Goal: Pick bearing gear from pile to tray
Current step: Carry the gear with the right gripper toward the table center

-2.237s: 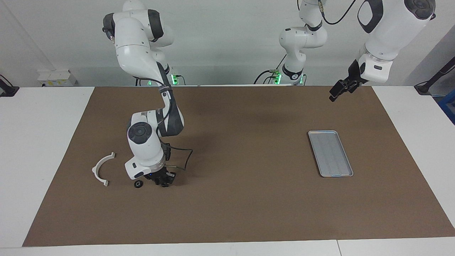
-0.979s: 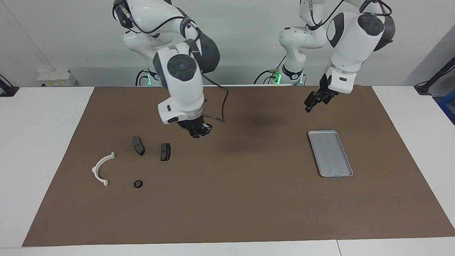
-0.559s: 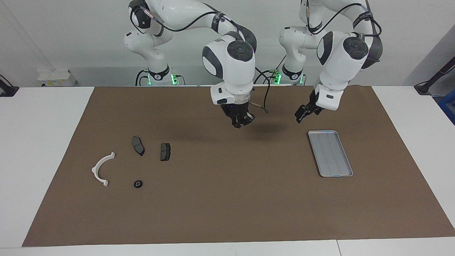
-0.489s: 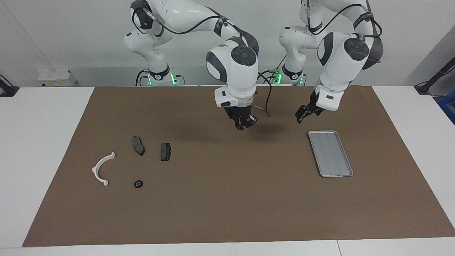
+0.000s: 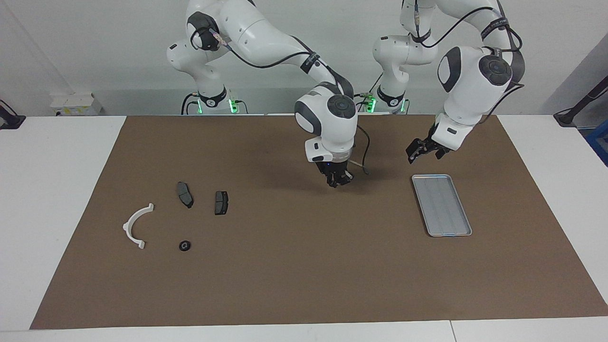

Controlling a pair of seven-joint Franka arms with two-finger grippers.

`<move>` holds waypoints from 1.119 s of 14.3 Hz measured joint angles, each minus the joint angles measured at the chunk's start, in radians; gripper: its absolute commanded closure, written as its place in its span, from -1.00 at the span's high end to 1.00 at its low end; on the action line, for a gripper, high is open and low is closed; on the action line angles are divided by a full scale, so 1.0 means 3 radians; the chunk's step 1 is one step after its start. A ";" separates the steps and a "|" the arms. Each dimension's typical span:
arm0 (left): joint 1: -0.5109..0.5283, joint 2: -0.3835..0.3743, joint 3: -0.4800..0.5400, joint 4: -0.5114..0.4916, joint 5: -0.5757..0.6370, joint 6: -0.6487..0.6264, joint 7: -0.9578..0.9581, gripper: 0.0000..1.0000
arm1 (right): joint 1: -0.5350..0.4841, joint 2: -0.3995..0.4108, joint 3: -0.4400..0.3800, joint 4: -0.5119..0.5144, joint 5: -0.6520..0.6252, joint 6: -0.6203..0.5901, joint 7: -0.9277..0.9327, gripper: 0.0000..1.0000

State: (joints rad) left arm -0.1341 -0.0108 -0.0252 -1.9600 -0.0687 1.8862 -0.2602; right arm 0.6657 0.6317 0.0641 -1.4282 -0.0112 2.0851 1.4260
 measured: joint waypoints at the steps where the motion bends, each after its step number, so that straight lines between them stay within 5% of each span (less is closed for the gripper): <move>1: 0.0000 0.0000 -0.0003 -0.0037 0.0000 0.0037 0.0003 1.00 | -0.0001 0.0013 -0.0004 -0.0030 0.0000 0.0066 0.0000 -1.00; 7: 0.0000 -0.0003 -0.0006 -0.0081 0.0000 0.0089 0.0003 1.00 | -0.0001 0.0016 -0.0009 -0.0299 -0.0001 0.0402 0.0000 -1.00; 8: 0.0000 -0.0003 -0.0006 -0.0081 0.0000 0.0089 0.0003 1.00 | -0.0001 0.0015 -0.0010 -0.0305 -0.0001 0.0411 0.0000 -0.38; 9: 0.0000 -0.0003 -0.0006 -0.0081 0.0000 0.0090 0.0001 1.00 | -0.0001 0.0015 -0.0010 -0.0305 -0.0001 0.0412 0.0000 0.64; 10: 0.0000 -0.0003 -0.0006 -0.0081 0.0000 0.0090 -0.0002 1.00 | -0.0001 0.0014 -0.0011 -0.0305 -0.0001 0.0411 0.0000 1.00; 16: -0.0001 -0.0003 -0.0007 -0.0083 0.0000 0.0101 -0.0036 1.00 | -0.0210 -0.0053 -0.0082 0.0085 -0.0045 -0.0204 -0.0214 1.00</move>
State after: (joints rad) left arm -0.1344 -0.0118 -0.0273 -1.9848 -0.0687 1.9165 -0.2709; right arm 0.6026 0.6158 0.0396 -1.4027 -0.0249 2.0239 1.3617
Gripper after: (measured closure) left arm 0.000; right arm 0.278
